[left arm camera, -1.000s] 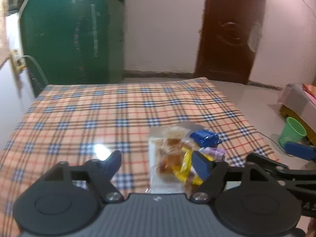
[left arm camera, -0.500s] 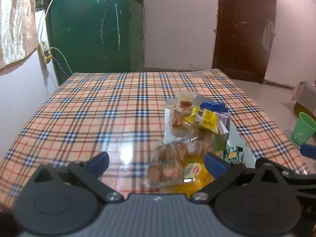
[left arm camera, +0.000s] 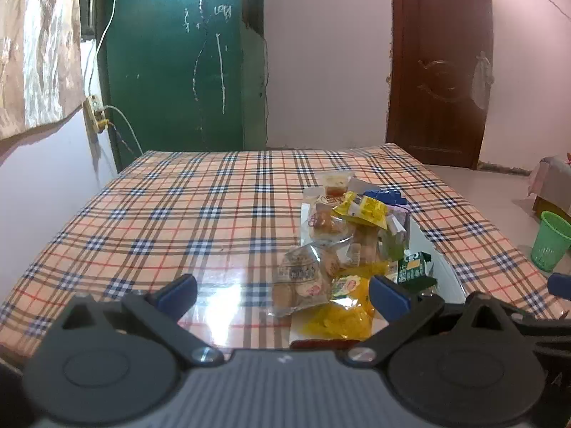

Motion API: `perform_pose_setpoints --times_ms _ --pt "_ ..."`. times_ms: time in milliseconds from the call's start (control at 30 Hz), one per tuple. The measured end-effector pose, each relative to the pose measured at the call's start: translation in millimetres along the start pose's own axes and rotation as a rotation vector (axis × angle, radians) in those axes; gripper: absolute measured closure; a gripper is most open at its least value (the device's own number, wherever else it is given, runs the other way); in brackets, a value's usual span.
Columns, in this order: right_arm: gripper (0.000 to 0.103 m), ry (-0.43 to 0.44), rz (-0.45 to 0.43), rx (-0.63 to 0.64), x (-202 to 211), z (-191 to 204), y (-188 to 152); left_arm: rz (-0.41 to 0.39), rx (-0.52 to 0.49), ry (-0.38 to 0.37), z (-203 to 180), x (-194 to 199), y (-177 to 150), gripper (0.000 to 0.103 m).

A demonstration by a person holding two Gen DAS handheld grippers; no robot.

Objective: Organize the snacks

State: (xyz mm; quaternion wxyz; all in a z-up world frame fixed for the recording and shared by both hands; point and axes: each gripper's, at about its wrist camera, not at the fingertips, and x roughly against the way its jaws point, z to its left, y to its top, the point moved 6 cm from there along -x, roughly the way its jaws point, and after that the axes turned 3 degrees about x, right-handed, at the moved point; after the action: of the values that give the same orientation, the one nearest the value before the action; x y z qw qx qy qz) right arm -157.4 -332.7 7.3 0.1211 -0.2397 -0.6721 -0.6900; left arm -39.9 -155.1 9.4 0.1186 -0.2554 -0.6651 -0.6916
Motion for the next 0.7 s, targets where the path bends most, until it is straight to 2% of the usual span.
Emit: perform_pose_setpoints --times_ms 700 --pt "0.000 -0.018 -0.009 -0.001 12 -2 0 -0.031 -0.019 0.005 1 15 -6 0.002"
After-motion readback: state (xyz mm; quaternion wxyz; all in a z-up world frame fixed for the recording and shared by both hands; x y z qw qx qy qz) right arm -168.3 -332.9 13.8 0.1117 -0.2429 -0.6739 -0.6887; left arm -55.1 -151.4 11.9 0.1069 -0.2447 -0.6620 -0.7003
